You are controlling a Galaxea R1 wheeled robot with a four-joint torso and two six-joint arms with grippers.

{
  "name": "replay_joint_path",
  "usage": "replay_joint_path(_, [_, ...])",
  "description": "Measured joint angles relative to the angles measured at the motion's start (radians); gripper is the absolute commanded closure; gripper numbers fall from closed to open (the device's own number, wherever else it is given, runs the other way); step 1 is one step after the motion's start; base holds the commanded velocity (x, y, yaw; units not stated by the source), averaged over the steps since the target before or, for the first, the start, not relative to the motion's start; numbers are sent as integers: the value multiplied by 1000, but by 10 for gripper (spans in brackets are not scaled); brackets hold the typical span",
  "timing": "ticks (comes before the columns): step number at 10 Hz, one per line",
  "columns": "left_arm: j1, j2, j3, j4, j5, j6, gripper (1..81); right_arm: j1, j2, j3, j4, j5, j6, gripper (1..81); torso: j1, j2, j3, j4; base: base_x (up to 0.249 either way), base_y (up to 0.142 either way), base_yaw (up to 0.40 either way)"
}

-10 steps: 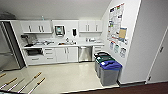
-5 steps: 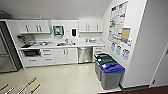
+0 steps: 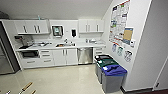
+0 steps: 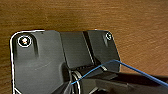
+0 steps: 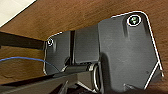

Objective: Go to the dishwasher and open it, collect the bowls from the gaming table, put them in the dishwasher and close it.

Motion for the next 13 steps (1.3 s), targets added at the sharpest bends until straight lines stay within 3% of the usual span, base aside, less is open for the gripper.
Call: replay_joint_path(13, [4, -3, 0, 0, -3, 0, 10, 14, 0, 0, 0, 0, 0, 10, 0, 0, 0, 0, 161, 0, 0])
